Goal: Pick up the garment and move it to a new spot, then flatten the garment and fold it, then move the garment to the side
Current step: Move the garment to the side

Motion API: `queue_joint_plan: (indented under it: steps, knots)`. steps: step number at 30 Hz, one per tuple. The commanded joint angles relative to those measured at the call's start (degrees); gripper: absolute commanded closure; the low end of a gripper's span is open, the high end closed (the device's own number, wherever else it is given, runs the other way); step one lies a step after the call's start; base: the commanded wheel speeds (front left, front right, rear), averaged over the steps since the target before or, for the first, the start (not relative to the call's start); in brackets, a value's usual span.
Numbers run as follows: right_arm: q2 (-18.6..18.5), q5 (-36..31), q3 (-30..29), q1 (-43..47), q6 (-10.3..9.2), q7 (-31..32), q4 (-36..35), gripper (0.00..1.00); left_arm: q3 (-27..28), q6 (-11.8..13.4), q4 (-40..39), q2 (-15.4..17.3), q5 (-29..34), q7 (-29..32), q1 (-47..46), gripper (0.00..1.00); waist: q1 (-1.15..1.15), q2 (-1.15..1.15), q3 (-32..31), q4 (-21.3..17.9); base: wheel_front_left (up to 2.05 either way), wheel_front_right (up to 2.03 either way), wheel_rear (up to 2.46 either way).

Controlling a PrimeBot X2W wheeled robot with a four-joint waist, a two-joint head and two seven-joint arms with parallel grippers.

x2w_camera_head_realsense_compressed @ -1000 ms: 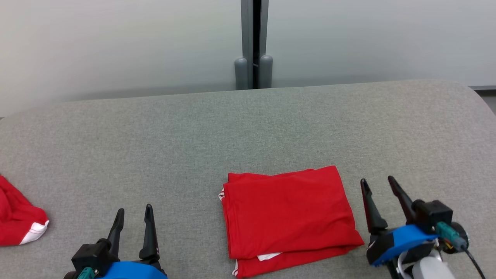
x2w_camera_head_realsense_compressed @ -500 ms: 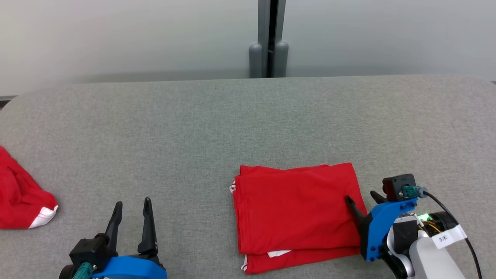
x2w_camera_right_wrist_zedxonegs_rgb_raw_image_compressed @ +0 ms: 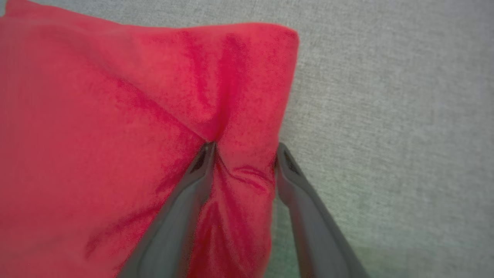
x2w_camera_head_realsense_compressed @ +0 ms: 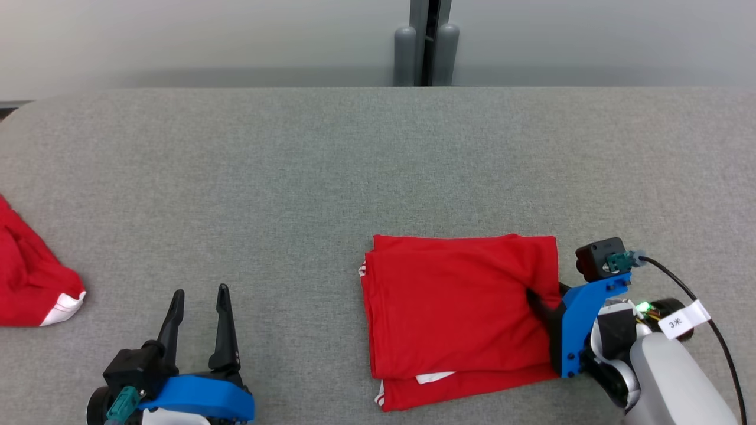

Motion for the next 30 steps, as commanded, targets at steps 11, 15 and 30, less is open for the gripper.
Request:
queue_joint_plan:
  steps: [11,15,30]
  knots:
    - [-4.42,-1.05,-5.19,-6.45,-0.01,-5.36,-3.18,1.00,-0.56,-0.51,-3.41,1.00,2.61,-0.23,-2.95,0.00,0.00,0.00,4.79,-7.72,0.00,0.00,0.00]
    - [-4.78,-1.95,-8.33,-7.97,0.01,-7.34,-4.24,1.00,-0.71,-0.25,-5.50,2.65,3.56,0.98,-4.05,0.00,0.00,0.00,7.62,-13.48,0.00,0.00,0.00]
    - [1.58,-2.71,-10.97,-11.72,0.00,-15.56,-0.27,1.00,-1.80,-0.03,-14.67,8.30,6.10,9.07,-5.66,0.00,0.00,0.00,15.38,-28.21,0.00,0.00,0.00]
